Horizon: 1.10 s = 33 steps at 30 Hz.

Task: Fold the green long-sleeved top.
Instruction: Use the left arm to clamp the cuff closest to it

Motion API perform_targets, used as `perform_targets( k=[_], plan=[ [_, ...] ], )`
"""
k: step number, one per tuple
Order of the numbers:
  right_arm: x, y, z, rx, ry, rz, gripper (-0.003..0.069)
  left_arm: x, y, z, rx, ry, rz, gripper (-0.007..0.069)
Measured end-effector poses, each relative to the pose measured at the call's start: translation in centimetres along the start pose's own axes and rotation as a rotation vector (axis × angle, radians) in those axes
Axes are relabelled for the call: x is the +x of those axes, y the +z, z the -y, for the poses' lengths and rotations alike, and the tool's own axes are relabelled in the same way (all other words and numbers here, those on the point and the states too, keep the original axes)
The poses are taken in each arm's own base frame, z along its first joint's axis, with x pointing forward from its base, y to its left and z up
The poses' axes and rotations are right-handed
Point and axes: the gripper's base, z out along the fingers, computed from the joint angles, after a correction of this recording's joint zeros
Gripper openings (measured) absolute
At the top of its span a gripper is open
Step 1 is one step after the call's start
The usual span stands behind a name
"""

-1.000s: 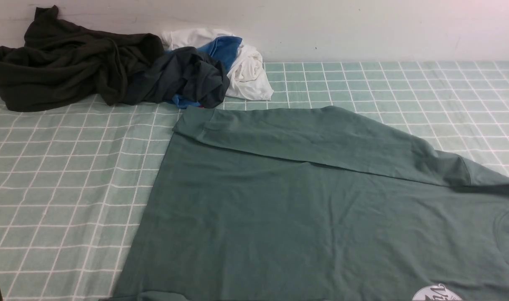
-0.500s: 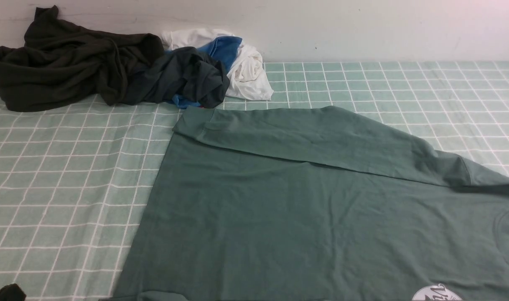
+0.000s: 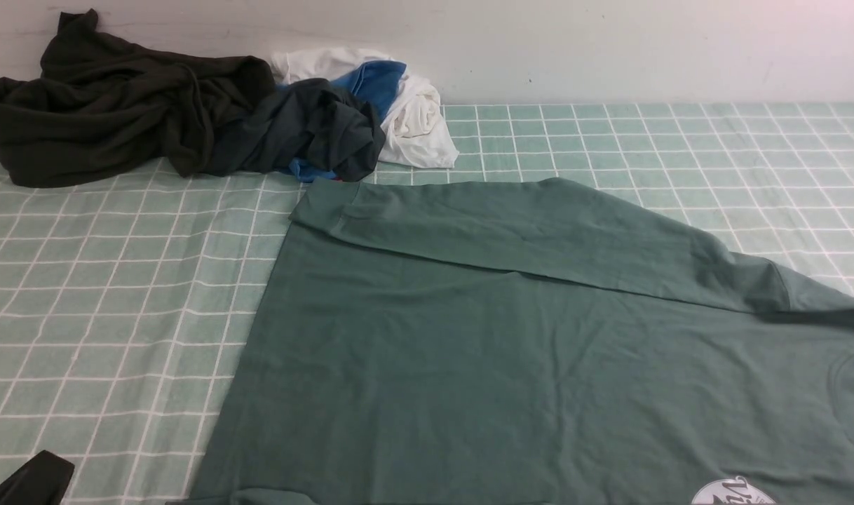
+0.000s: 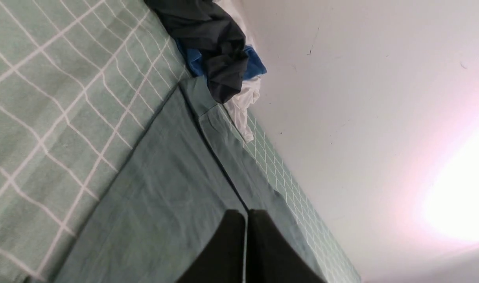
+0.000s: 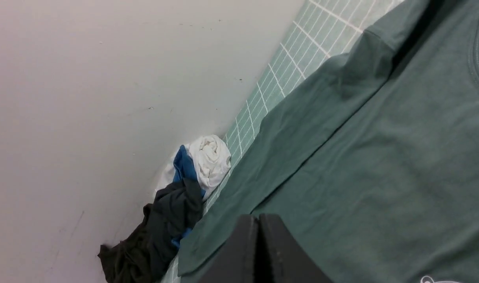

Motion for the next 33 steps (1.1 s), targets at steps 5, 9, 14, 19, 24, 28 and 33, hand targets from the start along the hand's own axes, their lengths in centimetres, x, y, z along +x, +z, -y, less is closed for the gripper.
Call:
perform_targets(
  k=[5, 9, 14, 19, 24, 28, 33],
  plan=[
    [-0.1, 0.0, -0.2, -0.003, -0.109, 0.002, -0.0014, -0.8, -0.6, 2.3, 0.055, 0.287, -0.008, -0.0003],
    [-1.6, -0.8, -3.3, -0.047, -0.416, 0.033, -0.0014, -2.5, -1.3, 6.5, 0.078, 0.702, -0.048, -0.0003],
    [-4.7, 0.1, -8.7, 0.003, -0.809, -0.018, -0.0014, -4.5, 1.9, 9.0, -0.117, 0.983, -0.446, -0.0003],
    [-6.8, 3.5, -13.6, 0.033, -1.037, -0.302, -0.0014, -7.2, 7.4, 10.6, -0.334, 1.140, -0.877, -0.0002],
    [-4.3, 6.2, -13.3, 0.059, -1.072, -0.805, -0.0014, -3.9, 12.3, 11.2, -0.297, 1.172, -1.220, 0.0040],
    [-2.2, 6.4, -12.0, 0.094, -1.092, -1.121, -0.0014, 0.4, 15.0, 9.7, -0.289, 1.208, -1.462, 0.0122],
    [-1.2, 6.3, -11.7, 0.083, -1.127, -1.234, -0.0014, 5.5, 17.9, 6.5, -0.325, 1.304, -1.675, 0.0269]
  ],
)
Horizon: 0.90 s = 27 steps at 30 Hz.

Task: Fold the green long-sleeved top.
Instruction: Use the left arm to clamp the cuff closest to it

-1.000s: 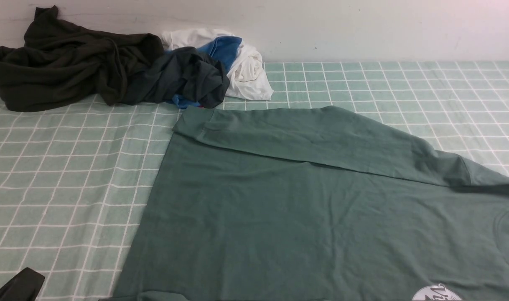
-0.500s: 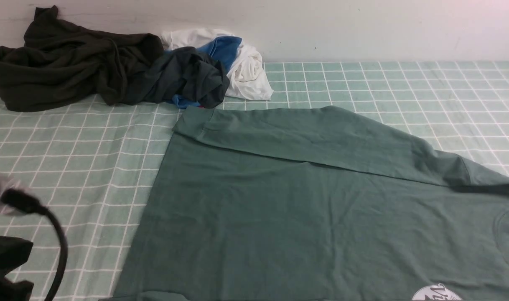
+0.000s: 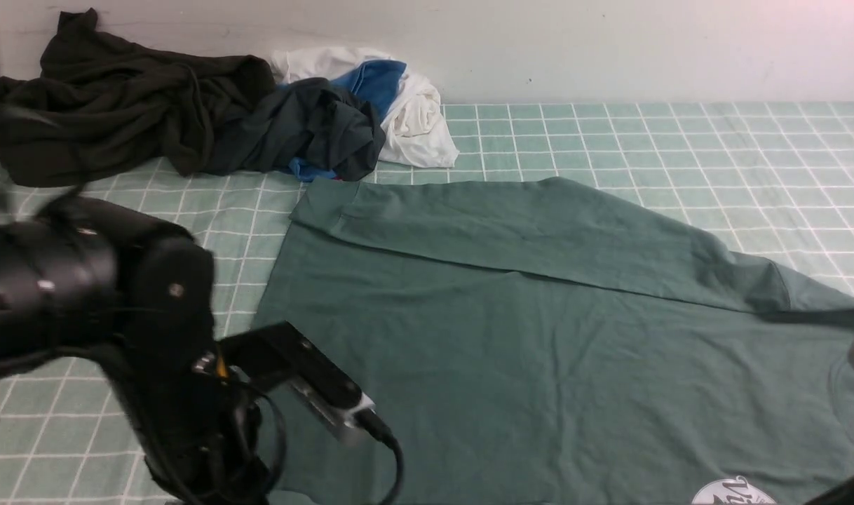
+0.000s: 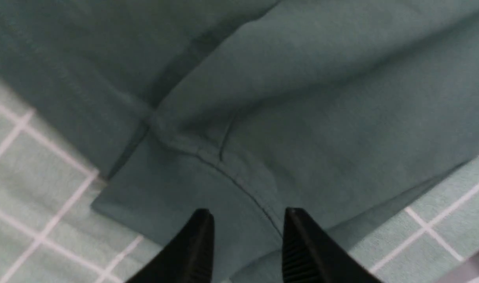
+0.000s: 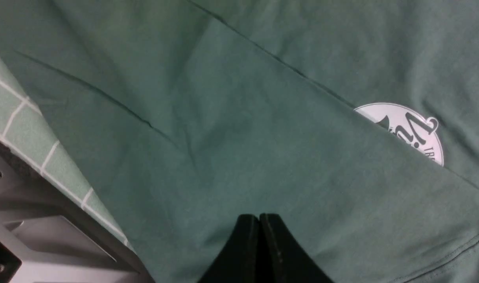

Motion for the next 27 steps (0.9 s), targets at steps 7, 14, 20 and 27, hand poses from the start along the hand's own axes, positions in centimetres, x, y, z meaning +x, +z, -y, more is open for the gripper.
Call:
perform_targets(
  k=[7, 14, 20, 27],
  plan=[
    [-0.1, 0.0, 0.0, 0.005, -0.007, 0.009, -0.0014, -3.1, 2.4, -1.1, -0.102, 0.008, 0.016, 0.0405],
    [-0.4, 0.0, 0.1, 0.020, -0.007, 0.043, -0.0014, -3.6, 3.3, -1.1, -0.080, -0.001, 0.009, 0.0409],
    [-0.5, 0.0, 0.2, 0.028, -0.009, 0.058, -0.0014, -3.7, 5.1, -0.9, -0.018, 0.008, -0.077, 0.0400],
    [-0.7, 0.0, 0.3, 0.038, -0.010, 0.079, -0.0014, -4.8, 4.1, -1.2, -0.032, 0.010, -0.039, 0.0133]
  ],
)
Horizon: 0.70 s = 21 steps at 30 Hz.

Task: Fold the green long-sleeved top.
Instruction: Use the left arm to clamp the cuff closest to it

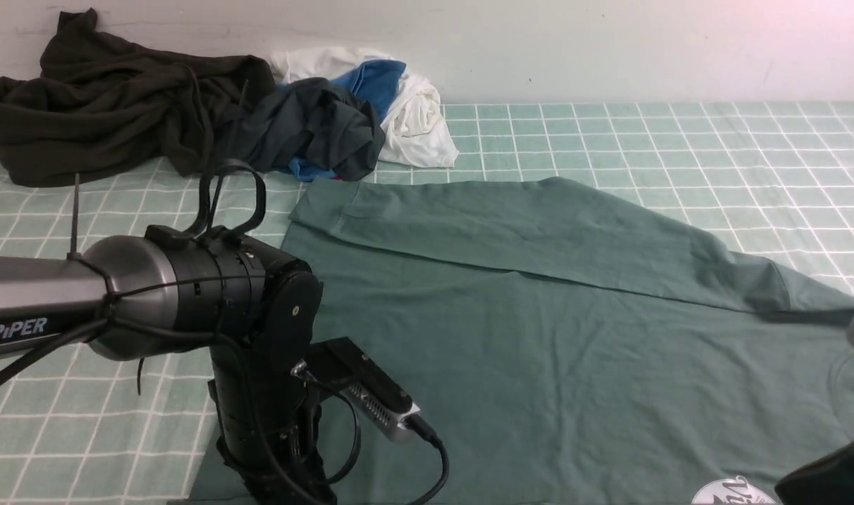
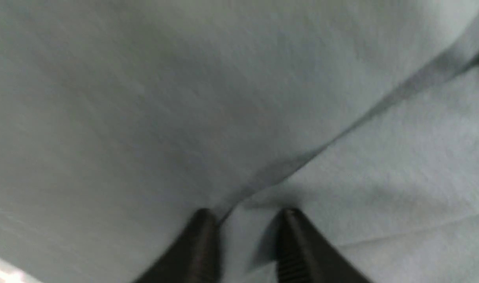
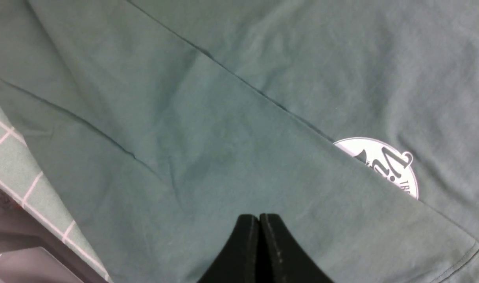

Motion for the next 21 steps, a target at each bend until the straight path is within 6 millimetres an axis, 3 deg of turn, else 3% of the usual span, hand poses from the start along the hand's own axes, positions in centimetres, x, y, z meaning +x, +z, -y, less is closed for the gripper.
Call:
perform_targets(
  k=[2, 4, 8, 13, 16, 20, 21],
  plan=[
    [-0.1, 0.0, 0.1, 0.006, -0.002, 0.006, -0.0014, -0.9, -1.4, -0.3, -0.021, 0.008, 0.034, 0.0045],
    [-0.2, 0.0, 0.2, 0.019, -0.006, 0.018, -0.0014, -1.7, -3.0, -0.6, -0.036, 0.011, 0.061, 0.0012],
    [-0.5, 0.0, 0.6, 0.065, -0.015, 0.053, -0.0014, -4.0, -7.9, -1.4, -0.087, 0.018, 0.168, -0.0003],
    [-0.6, -0.1, 0.9, 0.096, -0.003, 0.071, -0.0014, -5.2, -11.5, -1.8, -0.113, 0.024, 0.227, -0.0003],
    [-0.7, -0.1, 0.9, 0.098, -0.002, 0.072, -0.0014, -4.9, -10.7, -1.8, -0.100, 0.023, 0.191, -0.0002],
    [-0.6, -0.1, 0.9, 0.097, 0.000, 0.071, -0.0014, -3.4, -7.5, -1.4, -0.063, 0.044, 0.075, 0.0019],
    [-0.6, -0.1, 0.9, 0.097, 0.000, 0.068, -0.0014, -2.3, -5.5, -1.0, -0.036, 0.064, -0.002, 0.0039]
  ],
)
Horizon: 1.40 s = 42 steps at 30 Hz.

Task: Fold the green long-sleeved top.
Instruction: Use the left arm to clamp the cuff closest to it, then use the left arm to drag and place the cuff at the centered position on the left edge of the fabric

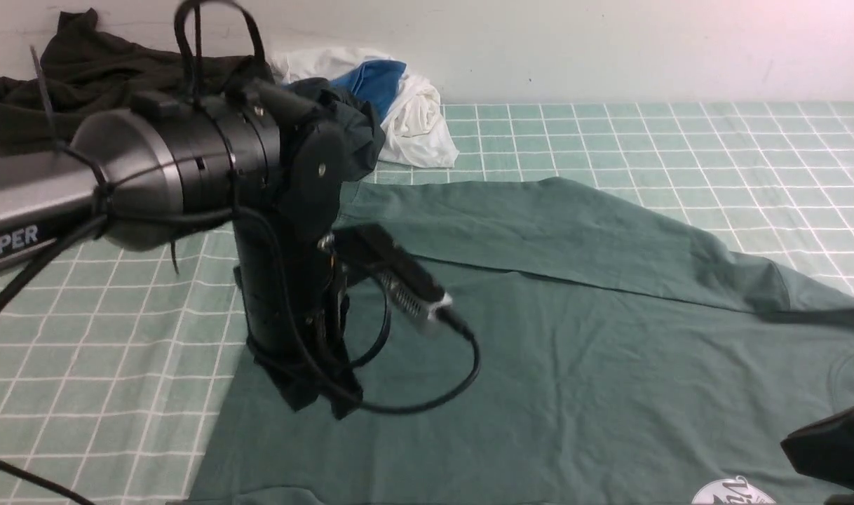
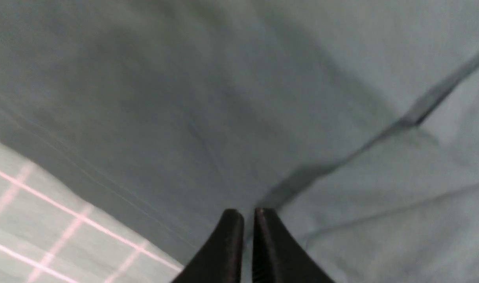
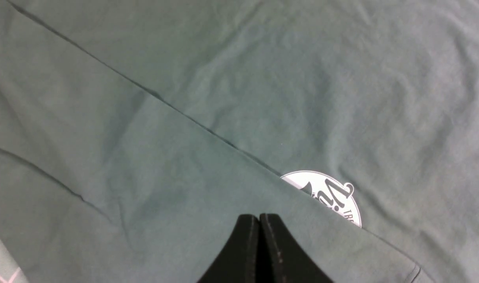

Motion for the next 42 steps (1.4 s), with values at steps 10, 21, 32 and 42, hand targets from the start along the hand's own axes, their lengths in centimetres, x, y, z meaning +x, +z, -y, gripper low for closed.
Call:
perform_targets(
  k=[10, 21, 32, 42],
  plan=[
    [-0.3, 0.0, 0.1, 0.015, -0.001, 0.038, -0.0014, 5.0, 4.5, 2.0, 0.020, 0.092, -0.038, 0.0370],
    [-0.4, 0.0, 0.2, 0.019, -0.002, 0.047, -0.0014, 4.6, 6.3, 1.8, -0.032, 0.104, 0.057, 0.0377],
    [-0.4, 0.0, 0.2, 0.019, -0.002, 0.048, -0.0014, 2.8, 3.4, 1.2, -0.029, 0.090, 0.079, 0.0016],
    [-0.3, 0.0, 0.5, 0.060, 0.024, 0.038, -0.0014, -3.4, -7.7, -2.2, -0.168, 0.082, 0.279, 0.0020]
  ],
)
